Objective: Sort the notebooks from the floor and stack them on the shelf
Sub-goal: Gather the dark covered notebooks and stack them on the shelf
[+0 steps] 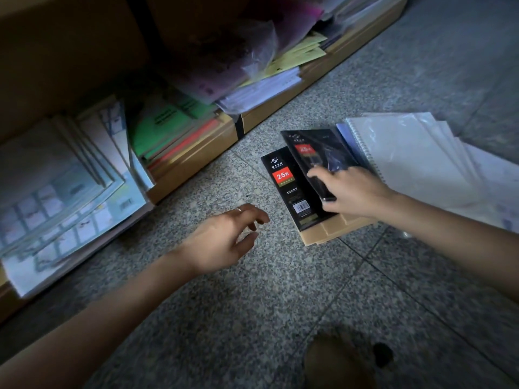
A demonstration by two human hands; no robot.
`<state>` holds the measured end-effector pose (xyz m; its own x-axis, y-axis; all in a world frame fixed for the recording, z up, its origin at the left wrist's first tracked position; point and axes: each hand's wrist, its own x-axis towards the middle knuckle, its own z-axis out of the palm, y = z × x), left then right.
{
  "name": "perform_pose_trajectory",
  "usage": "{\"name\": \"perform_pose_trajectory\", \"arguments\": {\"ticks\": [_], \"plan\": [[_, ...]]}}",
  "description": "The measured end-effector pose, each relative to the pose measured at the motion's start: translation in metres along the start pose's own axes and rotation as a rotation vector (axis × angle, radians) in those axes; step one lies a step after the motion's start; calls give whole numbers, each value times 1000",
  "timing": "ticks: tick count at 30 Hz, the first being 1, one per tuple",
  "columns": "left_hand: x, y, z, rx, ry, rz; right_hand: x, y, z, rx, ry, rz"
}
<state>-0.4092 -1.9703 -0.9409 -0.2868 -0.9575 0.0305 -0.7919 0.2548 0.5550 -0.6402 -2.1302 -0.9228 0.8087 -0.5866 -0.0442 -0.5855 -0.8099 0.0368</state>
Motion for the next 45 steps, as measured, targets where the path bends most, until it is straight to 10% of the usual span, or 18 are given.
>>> {"name": "perform_pose_trajectory", "arguments": {"ticks": [6,13,19,24,29,45], "plan": [[17,22,-8,-1088,-47,-556,-3,-47,-19,354,724,-116],[13,41,-19,-1653,152,-688,-14,-114,-18,504,707,-433],[-18,32,-20,-1677,241,-820,-14,-126,-16,485,552,-667],[-24,20,-34,-1416,498,-861,1,-103,-8,523,506,-166],[-28,18,-37,-1328,501,-851,16,-42,39,339,-215,681],[-28,13,-19,-1346,443,-889,17,5,50,366,-354,814]]}}
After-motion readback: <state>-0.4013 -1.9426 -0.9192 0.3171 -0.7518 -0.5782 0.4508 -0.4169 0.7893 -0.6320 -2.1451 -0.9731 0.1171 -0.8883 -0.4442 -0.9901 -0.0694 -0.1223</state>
